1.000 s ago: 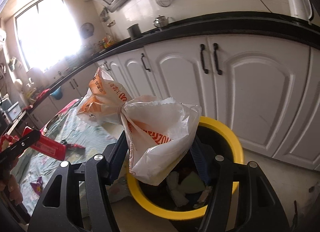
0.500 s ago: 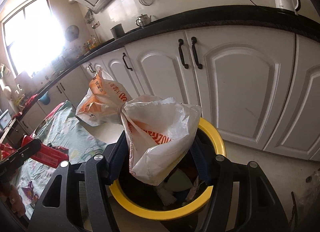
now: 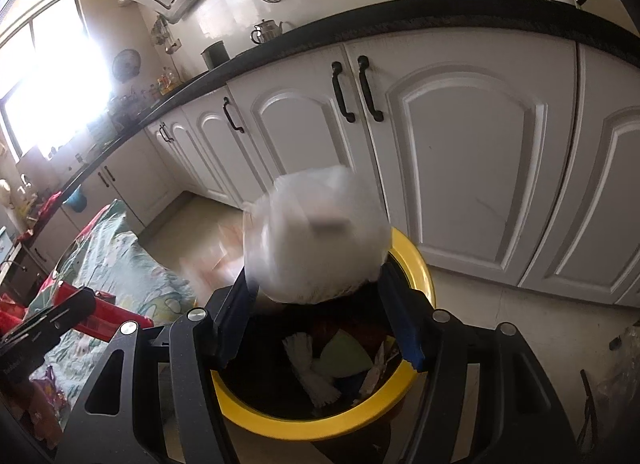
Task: Collect trash
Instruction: 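Open the right tool to drop the white bag while the left tool releases the jar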
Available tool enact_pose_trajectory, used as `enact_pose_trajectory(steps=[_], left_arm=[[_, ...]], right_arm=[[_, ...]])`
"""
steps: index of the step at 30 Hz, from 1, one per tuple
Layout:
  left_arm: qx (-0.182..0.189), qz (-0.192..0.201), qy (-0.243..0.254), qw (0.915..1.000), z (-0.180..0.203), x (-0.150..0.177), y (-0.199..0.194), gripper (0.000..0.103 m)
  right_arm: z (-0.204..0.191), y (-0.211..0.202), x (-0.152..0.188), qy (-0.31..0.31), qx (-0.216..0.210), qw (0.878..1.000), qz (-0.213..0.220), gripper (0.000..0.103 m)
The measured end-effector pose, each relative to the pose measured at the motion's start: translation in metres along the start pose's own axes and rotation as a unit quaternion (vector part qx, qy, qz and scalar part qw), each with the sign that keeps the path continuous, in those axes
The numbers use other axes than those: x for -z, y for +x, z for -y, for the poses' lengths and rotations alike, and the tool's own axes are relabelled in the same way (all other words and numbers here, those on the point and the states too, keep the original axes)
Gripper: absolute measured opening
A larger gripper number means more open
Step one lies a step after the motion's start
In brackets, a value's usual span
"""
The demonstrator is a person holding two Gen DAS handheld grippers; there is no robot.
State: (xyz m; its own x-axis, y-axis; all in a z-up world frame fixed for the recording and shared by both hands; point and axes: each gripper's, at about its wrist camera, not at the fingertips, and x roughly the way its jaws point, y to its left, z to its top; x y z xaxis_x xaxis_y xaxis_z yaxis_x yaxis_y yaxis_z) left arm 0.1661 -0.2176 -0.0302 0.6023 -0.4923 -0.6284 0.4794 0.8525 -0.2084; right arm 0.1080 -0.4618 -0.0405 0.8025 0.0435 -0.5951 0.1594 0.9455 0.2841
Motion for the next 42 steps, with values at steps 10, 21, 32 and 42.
enact_pose_trajectory(steps=[10,21,32,42], left_arm=[[0.010,-0.026,0.002,0.9996,0.004,0.002,0.036,0.024],[0.007,-0.037,0.002,0.9993,0.007,-0.006,0.058,0.026],[-0.014,-0.050,-0.008,0.9986,-0.001,-0.002,0.053,0.091],[-0.038,-0.024,-0.024,0.9987,-0.012,-0.005,0.027,0.092]], right_arm=[[0.008,0.013,0.006,0.008,0.008,1.000,-0.010,0.060],[0.024,0.010,0.002,0.037,0.012,0.999,-0.004,0.070],[0.032,0.003,-0.001,0.055,0.018,0.998,0.009,0.082],[0.012,-0.006,-0.004,0.020,0.021,0.999,0.022,0.087]])
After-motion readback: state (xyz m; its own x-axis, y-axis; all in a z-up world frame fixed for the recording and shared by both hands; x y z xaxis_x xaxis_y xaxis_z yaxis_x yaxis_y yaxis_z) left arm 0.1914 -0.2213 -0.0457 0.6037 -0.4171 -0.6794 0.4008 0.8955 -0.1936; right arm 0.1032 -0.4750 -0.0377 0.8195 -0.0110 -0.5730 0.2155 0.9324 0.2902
